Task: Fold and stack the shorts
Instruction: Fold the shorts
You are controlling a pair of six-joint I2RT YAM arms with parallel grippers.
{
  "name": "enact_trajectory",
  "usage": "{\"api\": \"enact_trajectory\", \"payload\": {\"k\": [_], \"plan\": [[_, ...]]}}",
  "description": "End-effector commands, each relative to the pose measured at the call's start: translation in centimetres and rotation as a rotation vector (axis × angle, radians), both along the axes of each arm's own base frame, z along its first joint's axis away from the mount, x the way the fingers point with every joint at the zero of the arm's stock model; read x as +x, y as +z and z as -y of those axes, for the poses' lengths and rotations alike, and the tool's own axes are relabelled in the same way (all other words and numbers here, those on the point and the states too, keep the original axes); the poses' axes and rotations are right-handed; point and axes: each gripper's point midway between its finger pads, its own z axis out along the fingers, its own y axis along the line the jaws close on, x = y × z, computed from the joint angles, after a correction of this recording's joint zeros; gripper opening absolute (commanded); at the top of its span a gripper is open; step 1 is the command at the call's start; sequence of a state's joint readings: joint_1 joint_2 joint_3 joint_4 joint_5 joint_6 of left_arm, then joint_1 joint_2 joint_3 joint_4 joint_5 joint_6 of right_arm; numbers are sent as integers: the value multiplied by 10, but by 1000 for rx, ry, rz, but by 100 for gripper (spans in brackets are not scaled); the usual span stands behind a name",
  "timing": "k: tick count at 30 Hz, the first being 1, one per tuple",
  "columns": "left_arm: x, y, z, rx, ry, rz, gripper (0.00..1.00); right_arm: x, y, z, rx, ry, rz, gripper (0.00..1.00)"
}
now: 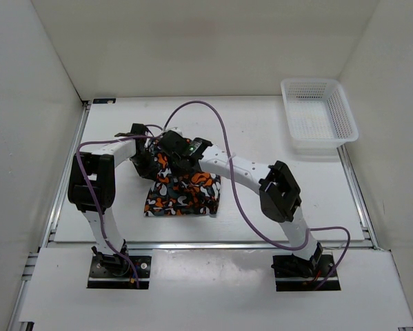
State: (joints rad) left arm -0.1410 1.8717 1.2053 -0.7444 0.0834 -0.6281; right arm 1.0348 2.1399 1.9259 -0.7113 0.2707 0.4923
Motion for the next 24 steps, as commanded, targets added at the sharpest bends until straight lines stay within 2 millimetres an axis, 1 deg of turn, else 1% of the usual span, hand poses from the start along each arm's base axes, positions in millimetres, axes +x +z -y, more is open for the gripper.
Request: {"api": "enact_trajectory", "payload": {"k": [1, 2, 4, 5, 6, 7, 8, 9, 10, 11, 12, 13, 14, 15, 16, 17, 18, 19, 20, 21, 22, 23, 24], "plan": [[7, 7, -3, 6, -2, 37, 11, -1, 33, -24, 86, 53, 44, 0], [7, 7, -3, 6, -2, 37, 11, 0, 30, -26, 83, 53, 43, 0], [7, 7, -3, 6, -2, 37, 11, -1, 29, -40, 111, 90, 20, 1], [7, 7, -3, 6, -2, 37, 11, -3, 30, -45, 127, 103, 9, 4], [7, 7, -3, 6, -2, 37, 11, -4, 36, -50, 152, 116, 7, 18], [7, 7, -3, 6, -2, 37, 11, -5, 32, -52, 157, 123, -2, 26], [8, 10, -3, 4, -2, 46, 11, -4, 45, -60, 214, 147, 28, 29], [8, 10, -3, 4, -2, 46, 11, -11, 51, -53, 236, 159, 27, 40], [8, 10, -3, 4, -2, 46, 11, -13, 59, -53, 262, 177, 44, 50], [5, 8, -4, 5, -2, 37, 11, -15, 79, -50, 301, 180, 71, 63], [6, 8, -7, 6, 7, 37, 11, -16, 85, -47, 307, 189, 85, 68], [6, 11, -7, 6, -1, 47, 11, -16, 80, -38, 293, 180, 77, 69], [6, 11, -7, 6, -2, 47, 11, -18, 94, -30, 306, 172, 97, 70], [6, 11, -7, 6, -2, 47, 11, -17, 95, -21, 303, 163, 96, 70], [5, 14, -7, 6, -2, 49, 11, -23, 81, -9, 266, 154, 80, 70], [5, 14, -7, 6, -2, 49, 11, -26, 100, 1, 295, 147, 111, 69], [5, 14, -7, 6, -2, 49, 11, -27, 105, 9, 297, 136, 128, 66], [9, 16, -10, 5, 8, 58, 11, -23, 96, 23, 272, 101, 147, 57], [10, 20, -10, 4, 8, 68, 11, -25, 115, 33, 302, 89, 182, 50], [10, 22, -10, 4, 8, 67, 11, -22, 119, 42, 305, 57, 192, 44], [16, 33, -9, 0, 8, 101, 11, -26, 121, 54, 301, 30, 195, 28], [13, 37, -10, 0, 8, 99, 11, -19, 119, 68, 279, -20, 210, 22], [14, 46, -11, 9, 11, 112, 11, -13, 116, 82, 262, -60, 204, 18]]}}
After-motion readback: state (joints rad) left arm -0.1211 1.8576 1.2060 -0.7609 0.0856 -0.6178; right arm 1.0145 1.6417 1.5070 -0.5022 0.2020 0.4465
